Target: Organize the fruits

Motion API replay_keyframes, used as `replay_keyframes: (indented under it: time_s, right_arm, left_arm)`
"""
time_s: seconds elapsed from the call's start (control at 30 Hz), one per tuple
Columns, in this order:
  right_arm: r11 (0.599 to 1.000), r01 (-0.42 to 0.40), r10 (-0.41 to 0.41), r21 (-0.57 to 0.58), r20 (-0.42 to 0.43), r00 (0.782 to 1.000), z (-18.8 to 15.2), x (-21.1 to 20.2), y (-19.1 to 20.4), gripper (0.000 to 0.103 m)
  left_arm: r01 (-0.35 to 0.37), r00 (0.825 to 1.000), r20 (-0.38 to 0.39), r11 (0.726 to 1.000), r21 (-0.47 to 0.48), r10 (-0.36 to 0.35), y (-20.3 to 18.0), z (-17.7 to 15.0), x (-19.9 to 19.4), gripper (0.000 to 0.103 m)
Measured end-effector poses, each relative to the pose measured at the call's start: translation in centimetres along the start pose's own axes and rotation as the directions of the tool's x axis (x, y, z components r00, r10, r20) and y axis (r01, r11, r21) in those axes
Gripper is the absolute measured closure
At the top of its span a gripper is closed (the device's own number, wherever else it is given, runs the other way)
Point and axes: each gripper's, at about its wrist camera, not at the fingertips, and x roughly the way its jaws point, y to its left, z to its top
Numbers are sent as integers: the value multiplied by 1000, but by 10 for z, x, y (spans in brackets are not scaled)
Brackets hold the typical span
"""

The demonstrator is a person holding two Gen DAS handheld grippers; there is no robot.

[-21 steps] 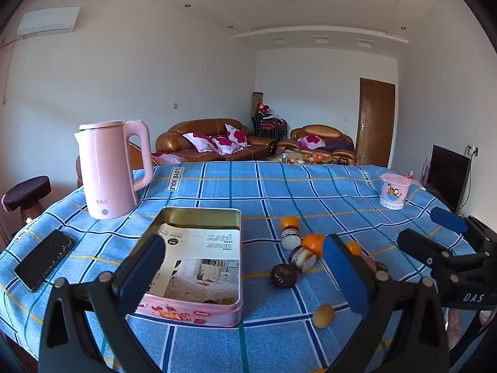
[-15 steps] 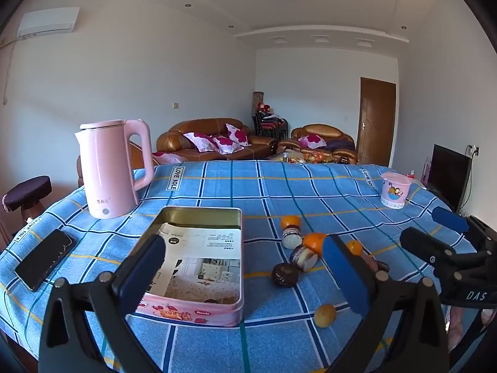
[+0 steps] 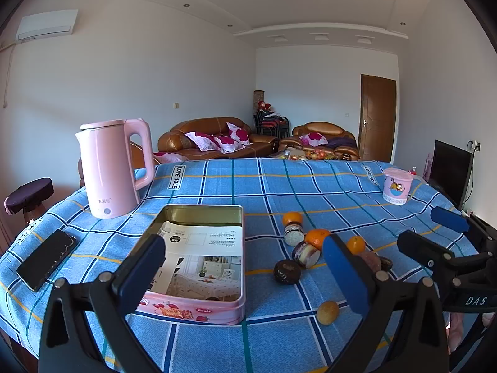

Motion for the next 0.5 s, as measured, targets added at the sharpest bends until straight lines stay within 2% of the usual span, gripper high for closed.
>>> replay_keyframes:
  time_s: [0.5]
  right_arm:
    - [1000, -4, 4, 8, -3, 1000, -2, 1, -1, 1]
  left_arm:
    - [-3, 1000, -6, 1000, 1, 3, 0, -1, 1, 0]
